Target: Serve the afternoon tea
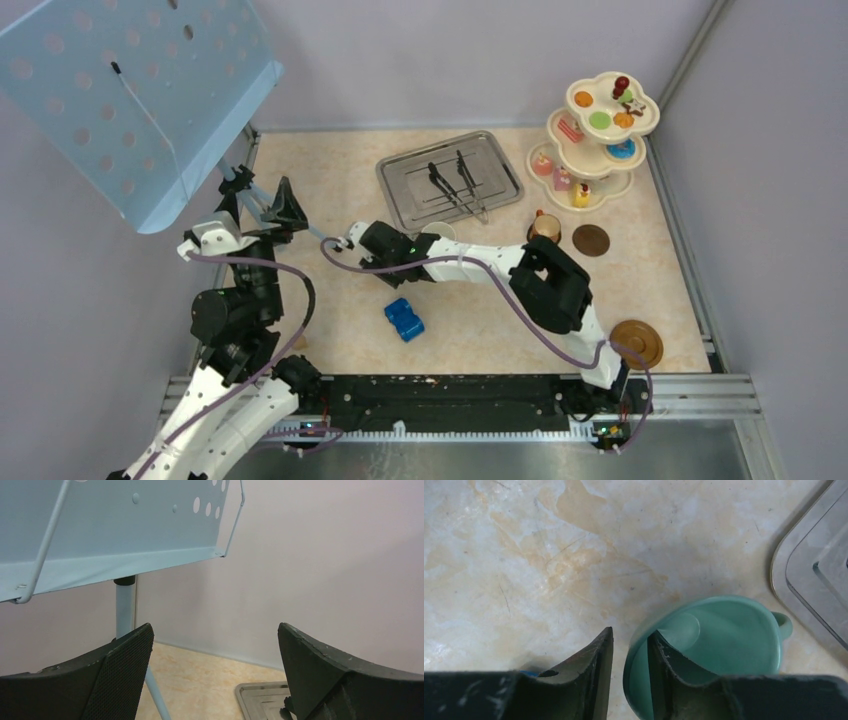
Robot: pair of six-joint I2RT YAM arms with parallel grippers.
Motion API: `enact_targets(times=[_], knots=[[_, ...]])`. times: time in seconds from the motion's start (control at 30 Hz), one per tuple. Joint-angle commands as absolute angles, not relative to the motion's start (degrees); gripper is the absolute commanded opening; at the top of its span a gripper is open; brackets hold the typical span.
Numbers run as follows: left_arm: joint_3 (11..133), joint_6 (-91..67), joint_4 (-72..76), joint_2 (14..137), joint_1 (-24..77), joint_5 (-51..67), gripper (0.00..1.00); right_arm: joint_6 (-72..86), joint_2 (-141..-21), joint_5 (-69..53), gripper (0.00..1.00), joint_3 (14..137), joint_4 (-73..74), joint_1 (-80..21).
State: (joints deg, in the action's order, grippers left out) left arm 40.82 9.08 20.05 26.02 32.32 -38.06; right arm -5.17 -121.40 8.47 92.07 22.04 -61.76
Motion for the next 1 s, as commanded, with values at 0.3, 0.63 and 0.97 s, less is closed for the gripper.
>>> enact_targets(times=[0.3,0.63,0.97], knots=[[41.4,8.7,20.2,26.6,31.7,-36.3,0.99,5.4,-111.5,9.3,0.00,97.3,18.1,-63.0],[41.2,7.9,20.4,26.3,31.7,-36.0,0.99,15.8,-83.0,6.8,0.00,82.6,9.1,-54.0],[41.7,5.6,18.8,28.4,31.7,-33.0,0.99,20.4,-56.1,41.1,0.00,62.9,29.4,-38.1]])
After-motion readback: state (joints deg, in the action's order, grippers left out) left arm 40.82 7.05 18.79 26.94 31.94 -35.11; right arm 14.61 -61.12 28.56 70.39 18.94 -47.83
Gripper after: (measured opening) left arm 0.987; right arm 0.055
